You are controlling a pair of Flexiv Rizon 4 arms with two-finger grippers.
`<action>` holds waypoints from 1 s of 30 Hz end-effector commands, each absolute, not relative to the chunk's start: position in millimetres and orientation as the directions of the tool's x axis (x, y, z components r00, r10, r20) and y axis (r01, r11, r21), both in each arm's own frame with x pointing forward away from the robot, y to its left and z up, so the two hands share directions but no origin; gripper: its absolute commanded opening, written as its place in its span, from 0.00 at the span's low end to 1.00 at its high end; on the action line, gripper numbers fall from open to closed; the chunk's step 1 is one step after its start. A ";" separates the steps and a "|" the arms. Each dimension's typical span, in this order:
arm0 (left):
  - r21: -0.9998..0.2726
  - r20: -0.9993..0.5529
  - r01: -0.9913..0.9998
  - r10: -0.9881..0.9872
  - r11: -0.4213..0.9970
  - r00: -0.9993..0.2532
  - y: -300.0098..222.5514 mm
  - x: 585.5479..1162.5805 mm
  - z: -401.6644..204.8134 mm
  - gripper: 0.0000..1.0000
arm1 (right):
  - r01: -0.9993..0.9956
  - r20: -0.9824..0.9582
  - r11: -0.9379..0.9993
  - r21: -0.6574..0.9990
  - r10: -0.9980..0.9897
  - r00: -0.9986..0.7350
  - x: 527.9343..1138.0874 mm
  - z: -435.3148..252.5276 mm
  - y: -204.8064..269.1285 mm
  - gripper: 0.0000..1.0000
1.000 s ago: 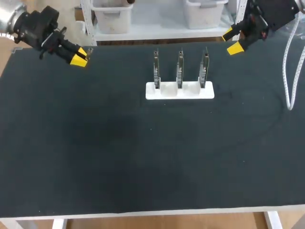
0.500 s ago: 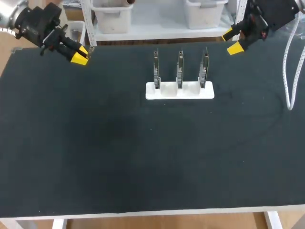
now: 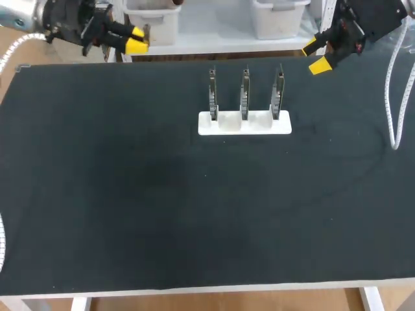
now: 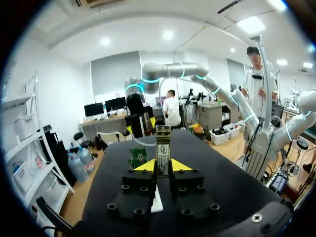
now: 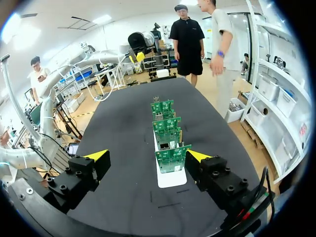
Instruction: Pick up the optical module with the left hand, and insert it into the network port with the right hand.
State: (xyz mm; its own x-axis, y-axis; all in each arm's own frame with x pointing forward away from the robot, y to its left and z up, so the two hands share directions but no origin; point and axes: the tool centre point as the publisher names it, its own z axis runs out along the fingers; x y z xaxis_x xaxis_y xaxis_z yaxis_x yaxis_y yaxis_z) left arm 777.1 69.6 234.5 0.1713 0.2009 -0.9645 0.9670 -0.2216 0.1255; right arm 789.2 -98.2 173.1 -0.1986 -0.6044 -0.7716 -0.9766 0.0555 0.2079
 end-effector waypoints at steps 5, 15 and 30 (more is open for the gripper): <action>0.149 -0.971 0.968 0.156 -0.203 0.183 32.9 785.7 250.9 0.00 | -0.977 -0.772 0.061 0.203 -0.604 -0.198 785.9 173.6 -98.2 1.00; 0.113 -0.968 0.990 0.217 -0.088 0.129 10.0 805.8 258.2 0.00 | -0.977 -0.772 0.061 0.203 -0.604 -0.198 785.9 173.6 -98.2 1.00; 0.073 -0.986 0.997 0.153 0.008 0.070 -27.9 823.8 239.7 0.00 | -0.977 -0.772 0.061 0.203 -0.604 -0.198 785.9 173.6 -98.2 1.00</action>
State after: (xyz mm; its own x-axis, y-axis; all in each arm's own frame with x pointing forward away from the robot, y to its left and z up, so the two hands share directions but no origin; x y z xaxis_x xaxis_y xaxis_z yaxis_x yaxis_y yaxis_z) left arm 826.3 -20.6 244.2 0.0684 0.1646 -0.9840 0.9976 -0.0227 0.0656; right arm 789.2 -98.2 173.1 -0.1986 -0.6044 -0.7716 -0.9766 0.0555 0.2079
